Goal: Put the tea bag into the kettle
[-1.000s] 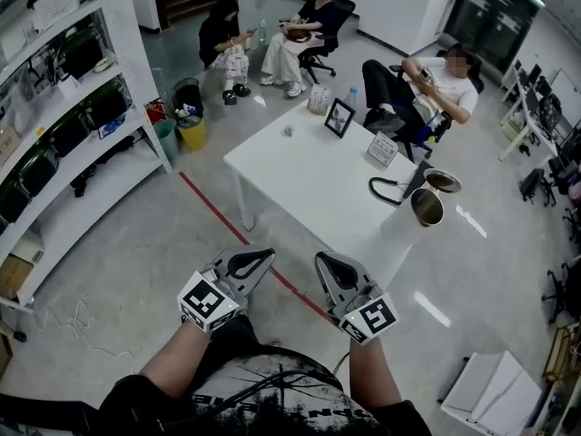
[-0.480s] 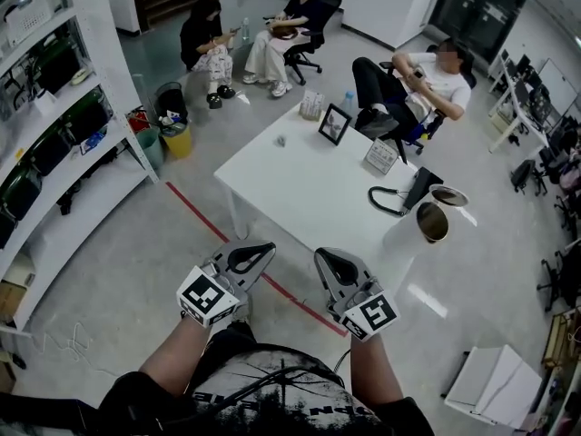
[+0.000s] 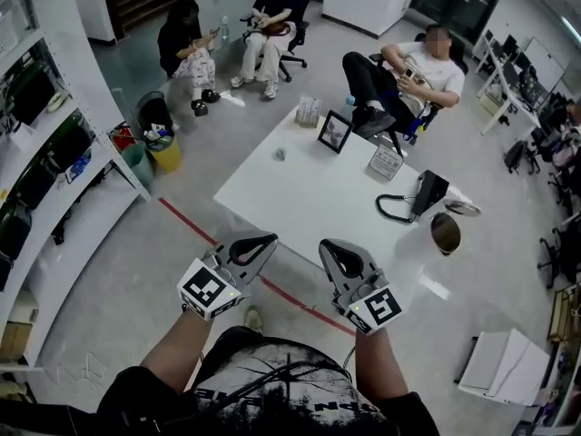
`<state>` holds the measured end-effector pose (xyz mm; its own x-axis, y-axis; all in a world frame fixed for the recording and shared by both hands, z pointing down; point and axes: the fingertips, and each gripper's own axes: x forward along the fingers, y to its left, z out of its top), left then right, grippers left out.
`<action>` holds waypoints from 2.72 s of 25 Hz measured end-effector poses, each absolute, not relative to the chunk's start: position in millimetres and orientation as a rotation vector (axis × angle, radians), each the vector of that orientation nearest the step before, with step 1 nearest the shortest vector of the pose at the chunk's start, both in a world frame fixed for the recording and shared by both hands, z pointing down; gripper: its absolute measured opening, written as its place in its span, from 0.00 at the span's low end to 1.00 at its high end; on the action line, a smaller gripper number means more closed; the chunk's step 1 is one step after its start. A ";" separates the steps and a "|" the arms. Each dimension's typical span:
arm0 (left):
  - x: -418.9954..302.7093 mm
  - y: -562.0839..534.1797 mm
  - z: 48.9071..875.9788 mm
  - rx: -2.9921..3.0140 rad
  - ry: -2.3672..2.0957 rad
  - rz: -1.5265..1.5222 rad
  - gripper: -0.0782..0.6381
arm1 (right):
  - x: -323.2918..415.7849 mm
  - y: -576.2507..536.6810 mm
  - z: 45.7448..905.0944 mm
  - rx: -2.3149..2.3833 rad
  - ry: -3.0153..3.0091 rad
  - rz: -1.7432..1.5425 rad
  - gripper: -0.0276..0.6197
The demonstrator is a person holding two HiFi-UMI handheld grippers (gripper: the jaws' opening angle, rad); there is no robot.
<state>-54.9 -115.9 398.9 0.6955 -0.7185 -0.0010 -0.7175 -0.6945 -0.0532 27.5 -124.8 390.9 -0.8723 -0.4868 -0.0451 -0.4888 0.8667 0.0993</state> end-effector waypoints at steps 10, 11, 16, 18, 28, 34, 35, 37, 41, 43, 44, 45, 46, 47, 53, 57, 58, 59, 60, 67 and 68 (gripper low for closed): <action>-109.1 -179.0 400.0 -2.894 1.115 0.009 0.12 | -28.3 -182.7 388.6 -0.910 3.007 0.190 0.06; -113.3 -184.2 399.1 -2.896 1.113 0.015 0.12 | -32.7 -187.6 386.5 -0.918 3.006 0.197 0.06; -131.3 -204.2 402.6 -2.904 1.110 0.037 0.12 | -51.6 -208.4 387.6 -0.939 3.021 0.206 0.06; -136.6 -210.7 407.6 -2.913 1.124 0.041 0.12 | -55.6 -216.2 391.7 -0.947 3.026 0.197 0.06; -157.6 -259.3 437.4 -2.937 1.237 0.000 0.12 | -66.0 -281.6 428.2 -0.958 3.088 0.092 0.06; -157.3 -306.5 457.0 -2.951 1.284 -0.054 0.12 | -75.2 -352.3 460.5 -0.937 3.151 -0.003 0.06; -157.5 -315.2 460.4 -2.954 1.293 -0.063 0.12 | -78.3 -364.4 464.4 -0.930 3.157 -0.011 0.06; -159.1 -332.8 467.8 -2.962 1.319 -0.078 0.12 | -84.4 -387.7 476.1 -0.928 3.178 -0.054 0.07; -161.4 -364.5 487.3 -2.999 1.383 -0.103 0.12 | -93.4 -434.4 517.0 -0.931 3.242 -0.168 0.18; -161.0 -381.7 496.8 -3.012 1.404 -0.115 0.12 | -97.5 -459.3 538.3 -0.943 3.272 -0.206 0.20; -160.5 -389.8 501.6 -3.017 1.410 -0.119 0.12 | -99.9 -470.9 548.4 -0.950 3.284 -0.229 0.21; -160.2 -396.7 507.1 -3.024 1.416 -0.128 0.12 | -102.4 -481.1 558.9 -0.956 3.296 -0.258 0.23; -159.9 -401.9 513.6 -3.034 1.426 -0.144 0.12 | -104.8 -489.2 570.1 -0.960 3.311 -0.294 0.24; -159.6 -405.6 520.8 -3.044 1.438 -0.165 0.12 | -106.7 -495.1 582.0 -0.960 3.330 -0.335 0.25; -158.5 -434.9 564.8 -3.106 1.447 -0.245 0.12 | -126.5 -538.7 640.7 -0.973 3.414 -0.454 0.32; -156.9 -449.5 584.0 -3.123 1.441 -0.284 0.12 | -138.9 -562.8 670.4 -0.976 3.464 -0.517 0.32; -156.9 -451.5 588.2 -3.127 1.442 -0.295 0.12 | -141.0 -566.7 676.7 -0.978 3.478 -0.533 0.32; -156.7 -452.2 592.1 -3.133 1.447 -0.305 0.12 | -142.4 -568.8 682.7 -0.980 3.493 -0.550 0.32; -156.6 -452.3 595.5 -3.138 1.448 -0.316 0.12 | -143.2 -569.7 688.2 -0.981 3.506 -0.567 0.32; -162.4 -452.6 607.5 -3.145 1.477 -0.333 0.12 | -144.8 -568.4 708.1 -1.007 3.567 -0.566 0.12; -162.9 -451.9 607.2 -3.146 1.479 -0.331 0.12 | -144.8 -568.4 707.0 -1.007 3.561 -0.567 0.10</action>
